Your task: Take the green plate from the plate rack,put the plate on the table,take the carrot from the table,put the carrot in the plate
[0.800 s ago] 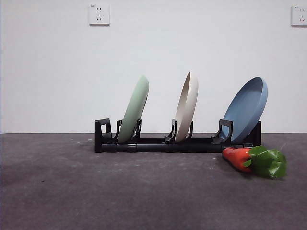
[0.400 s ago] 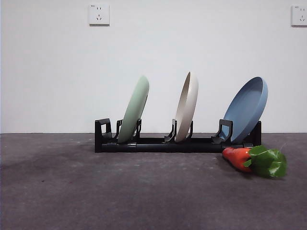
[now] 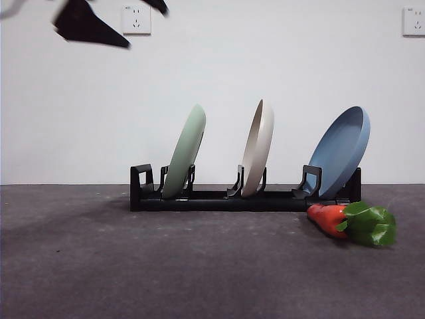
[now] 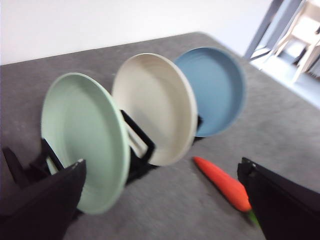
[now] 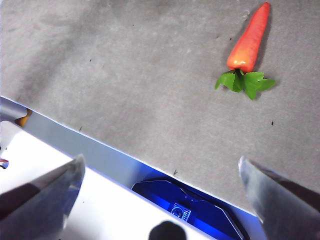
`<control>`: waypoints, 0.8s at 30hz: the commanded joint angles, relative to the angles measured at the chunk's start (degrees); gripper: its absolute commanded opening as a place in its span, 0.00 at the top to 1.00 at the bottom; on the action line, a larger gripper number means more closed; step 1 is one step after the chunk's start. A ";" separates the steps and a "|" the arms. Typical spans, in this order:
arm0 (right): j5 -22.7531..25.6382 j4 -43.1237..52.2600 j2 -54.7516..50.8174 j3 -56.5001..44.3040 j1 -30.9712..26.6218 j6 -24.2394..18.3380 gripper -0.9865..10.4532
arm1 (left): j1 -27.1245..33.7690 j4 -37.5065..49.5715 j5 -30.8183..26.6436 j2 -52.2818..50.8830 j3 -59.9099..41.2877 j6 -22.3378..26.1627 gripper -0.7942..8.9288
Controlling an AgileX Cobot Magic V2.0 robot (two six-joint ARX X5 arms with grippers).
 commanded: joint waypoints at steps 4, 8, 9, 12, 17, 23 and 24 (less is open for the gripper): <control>-0.02 0.37 0.00 0.13 0.13 0.17 0.34 | -2.56 1.64 -5.25 11.39 7.58 4.35 0.35; -0.02 0.37 0.00 0.13 0.13 0.20 0.34 | -3.82 5.20 -7.61 16.59 10.05 4.59 0.35; -0.02 0.37 0.00 0.13 0.13 0.20 0.34 | -4.11 6.47 -8.37 17.73 10.21 4.57 0.35; -0.02 0.37 0.00 0.13 0.13 0.22 0.34 | -4.74 9.40 -10.32 20.22 10.23 4.57 0.35; -0.02 0.37 0.00 0.13 0.13 0.61 0.34 | -5.07 11.93 -11.32 23.41 10.23 4.55 0.35; -0.02 0.37 0.00 0.13 0.13 0.61 0.34 | -5.42 13.73 -11.47 26.32 10.23 4.55 0.35; 0.00 0.37 0.00 0.13 0.13 0.61 0.34 | -5.51 13.68 -11.47 26.64 10.23 4.52 0.38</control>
